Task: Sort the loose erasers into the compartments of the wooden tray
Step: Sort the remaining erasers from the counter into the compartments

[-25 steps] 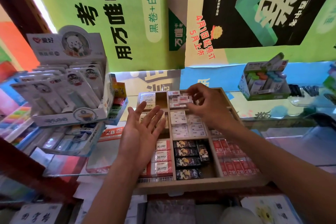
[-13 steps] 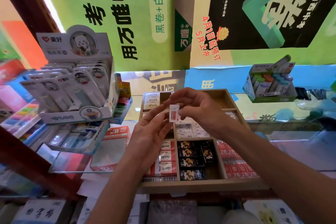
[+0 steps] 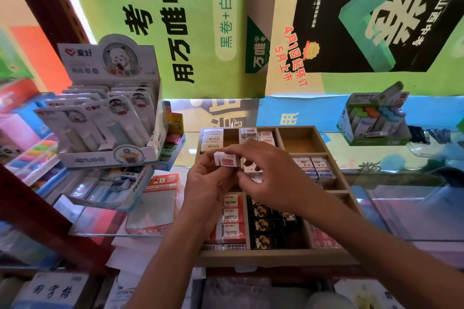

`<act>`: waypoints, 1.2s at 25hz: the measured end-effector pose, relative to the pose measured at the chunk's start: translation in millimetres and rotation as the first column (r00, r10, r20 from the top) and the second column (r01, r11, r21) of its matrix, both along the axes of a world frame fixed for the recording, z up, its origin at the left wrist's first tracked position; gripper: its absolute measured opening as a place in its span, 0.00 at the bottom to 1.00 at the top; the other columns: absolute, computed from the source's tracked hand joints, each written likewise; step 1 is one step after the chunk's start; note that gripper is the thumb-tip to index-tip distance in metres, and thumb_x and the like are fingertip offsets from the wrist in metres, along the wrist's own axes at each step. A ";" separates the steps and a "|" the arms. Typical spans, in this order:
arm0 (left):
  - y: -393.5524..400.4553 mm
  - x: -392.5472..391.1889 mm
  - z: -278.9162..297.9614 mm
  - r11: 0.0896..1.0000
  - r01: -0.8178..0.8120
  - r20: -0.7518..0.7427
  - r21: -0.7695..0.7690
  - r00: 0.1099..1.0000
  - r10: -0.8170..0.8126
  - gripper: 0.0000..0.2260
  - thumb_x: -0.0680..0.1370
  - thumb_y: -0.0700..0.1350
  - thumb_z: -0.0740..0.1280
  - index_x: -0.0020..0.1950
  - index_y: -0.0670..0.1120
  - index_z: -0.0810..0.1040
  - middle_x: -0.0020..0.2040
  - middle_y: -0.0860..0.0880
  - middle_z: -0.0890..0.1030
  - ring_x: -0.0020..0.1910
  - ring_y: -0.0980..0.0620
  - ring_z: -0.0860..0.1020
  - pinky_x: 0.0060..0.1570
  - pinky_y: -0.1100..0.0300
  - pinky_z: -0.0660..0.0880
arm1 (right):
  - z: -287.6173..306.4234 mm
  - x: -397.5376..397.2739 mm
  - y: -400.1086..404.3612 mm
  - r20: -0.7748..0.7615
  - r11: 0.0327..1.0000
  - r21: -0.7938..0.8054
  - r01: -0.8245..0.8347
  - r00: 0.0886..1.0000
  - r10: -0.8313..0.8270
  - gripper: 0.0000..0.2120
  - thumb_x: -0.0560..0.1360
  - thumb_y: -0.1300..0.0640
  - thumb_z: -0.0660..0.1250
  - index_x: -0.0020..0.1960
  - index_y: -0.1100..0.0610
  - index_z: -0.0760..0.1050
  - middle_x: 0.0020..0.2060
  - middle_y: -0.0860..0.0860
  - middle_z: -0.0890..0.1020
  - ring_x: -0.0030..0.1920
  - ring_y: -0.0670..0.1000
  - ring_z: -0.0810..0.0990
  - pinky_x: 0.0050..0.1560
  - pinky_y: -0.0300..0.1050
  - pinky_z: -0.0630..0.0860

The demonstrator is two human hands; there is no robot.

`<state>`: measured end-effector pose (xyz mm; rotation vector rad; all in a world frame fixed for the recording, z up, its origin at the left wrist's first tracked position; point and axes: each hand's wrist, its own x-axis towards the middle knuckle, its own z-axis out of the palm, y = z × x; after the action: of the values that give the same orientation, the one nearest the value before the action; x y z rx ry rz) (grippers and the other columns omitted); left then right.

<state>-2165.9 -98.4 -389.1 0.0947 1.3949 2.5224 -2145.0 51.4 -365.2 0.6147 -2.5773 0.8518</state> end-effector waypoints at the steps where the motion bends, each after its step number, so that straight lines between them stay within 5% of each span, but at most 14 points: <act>1: 1.9 1.4 -0.1 0.998 -0.006 -0.015 -0.059 1.000 0.005 0.12 0.76 0.32 0.64 0.58 0.39 0.78 0.48 0.41 0.83 0.48 0.46 0.83 0.44 0.57 0.82 | -1.9 -0.6 -0.4 -0.014 0.997 0.075 0.022 1.000 -0.021 0.19 0.75 0.56 0.68 0.66 0.52 0.75 0.52 0.47 0.80 0.52 0.46 0.76 0.51 0.41 0.75; 4: 5.0 4.0 0.7 0.986 -0.016 -0.038 -0.167 0.999 0.010 0.13 0.78 0.32 0.63 0.58 0.43 0.80 0.52 0.42 0.84 0.52 0.45 0.83 0.47 0.55 0.82 | -4.5 -4.7 4.0 -0.077 0.978 0.192 0.077 0.995 -0.064 0.17 0.75 0.55 0.70 0.64 0.54 0.76 0.53 0.49 0.82 0.53 0.52 0.78 0.52 0.48 0.77; 8: 6.6 6.9 5.0 0.972 0.000 -0.067 -0.235 0.998 -0.016 0.14 0.79 0.34 0.64 0.61 0.47 0.79 0.51 0.46 0.85 0.51 0.47 0.84 0.44 0.58 0.81 | -14.7 -16.8 20.5 -0.162 0.948 0.266 0.173 0.978 -0.133 0.16 0.76 0.57 0.69 0.64 0.57 0.77 0.55 0.52 0.83 0.54 0.55 0.79 0.52 0.46 0.74; 12: 7.6 5.9 5.7 0.967 0.003 -0.059 -0.253 0.998 -0.019 0.16 0.79 0.34 0.64 0.64 0.50 0.77 0.54 0.45 0.84 0.53 0.47 0.84 0.44 0.57 0.81 | -17.0 -54.7 57.8 0.024 0.922 0.145 0.359 0.931 -0.366 0.14 0.80 0.58 0.64 0.65 0.55 0.76 0.59 0.52 0.78 0.59 0.55 0.73 0.52 0.43 0.64; 15: 7.1 6.2 6.6 0.959 0.014 -0.055 -0.283 0.998 -0.031 0.16 0.80 0.35 0.63 0.63 0.51 0.77 0.54 0.47 0.84 0.53 0.48 0.84 0.44 0.54 0.82 | -20.6 -84.9 82.1 0.081 0.860 0.276 0.430 0.881 -0.466 0.13 0.81 0.56 0.63 0.64 0.54 0.76 0.59 0.52 0.75 0.60 0.54 0.72 0.53 0.46 0.65; 23: 7.0 6.5 7.7 0.959 0.010 -0.054 -0.284 0.998 -0.026 0.15 0.80 0.35 0.63 0.62 0.51 0.77 0.54 0.47 0.84 0.54 0.48 0.83 0.47 0.52 0.82 | -31.3 -111.8 85.0 0.125 0.852 0.299 0.430 0.867 -0.482 0.11 0.80 0.54 0.65 0.61 0.53 0.78 0.57 0.52 0.78 0.57 0.54 0.75 0.60 0.55 0.73; 30: 8.4 7.3 6.6 0.961 0.005 -0.069 -0.276 0.997 -0.025 0.15 0.81 0.34 0.62 0.62 0.50 0.78 0.54 0.46 0.84 0.54 0.48 0.83 0.46 0.55 0.82 | -30.2 -100.8 84.9 0.109 0.849 0.267 0.456 0.861 -0.497 0.13 0.79 0.50 0.65 0.61 0.52 0.77 0.57 0.52 0.79 0.57 0.56 0.76 0.59 0.53 0.72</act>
<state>-2158.6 -90.0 -382.5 0.1433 1.7510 2.3055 -2245.8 136.2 -395.4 -0.0691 -2.8227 0.4522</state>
